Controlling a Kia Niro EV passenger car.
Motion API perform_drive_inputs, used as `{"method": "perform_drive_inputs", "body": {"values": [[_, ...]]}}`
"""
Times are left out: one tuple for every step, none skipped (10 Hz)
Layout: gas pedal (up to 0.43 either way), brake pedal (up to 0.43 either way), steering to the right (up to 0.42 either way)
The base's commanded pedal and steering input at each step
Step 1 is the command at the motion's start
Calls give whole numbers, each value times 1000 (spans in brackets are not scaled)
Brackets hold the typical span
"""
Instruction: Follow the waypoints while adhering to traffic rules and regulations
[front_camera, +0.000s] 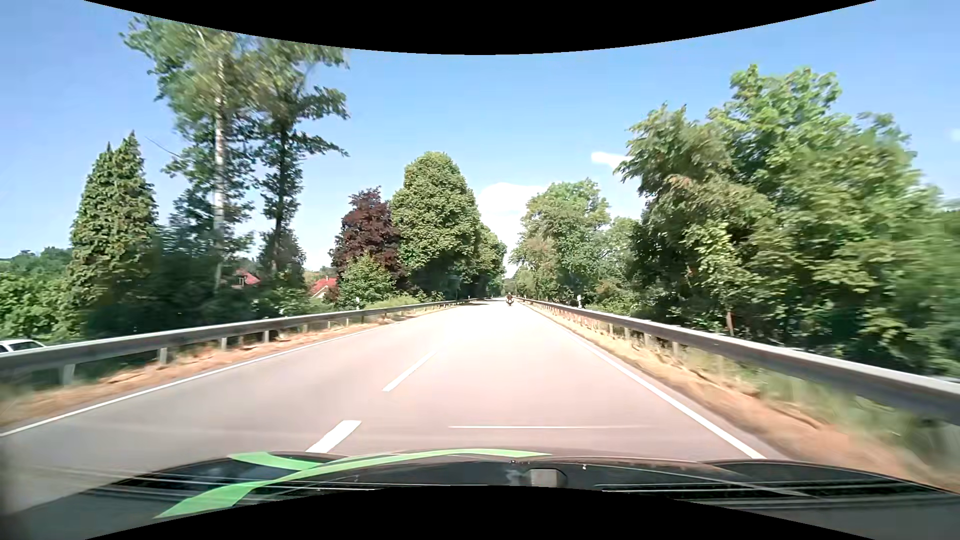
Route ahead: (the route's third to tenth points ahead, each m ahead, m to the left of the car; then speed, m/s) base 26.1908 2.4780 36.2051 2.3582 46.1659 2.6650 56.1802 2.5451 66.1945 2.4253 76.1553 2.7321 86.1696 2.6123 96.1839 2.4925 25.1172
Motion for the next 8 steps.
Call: {"method": "perform_drive_inputs", "body": {"values": [[189, 0, -2], [189, 0, 0], [197, 0, 2], [197, 0, 2], [197, 0, 2], [169, 0, 1], [138, 0, 1], [130, 0, 1]]}}
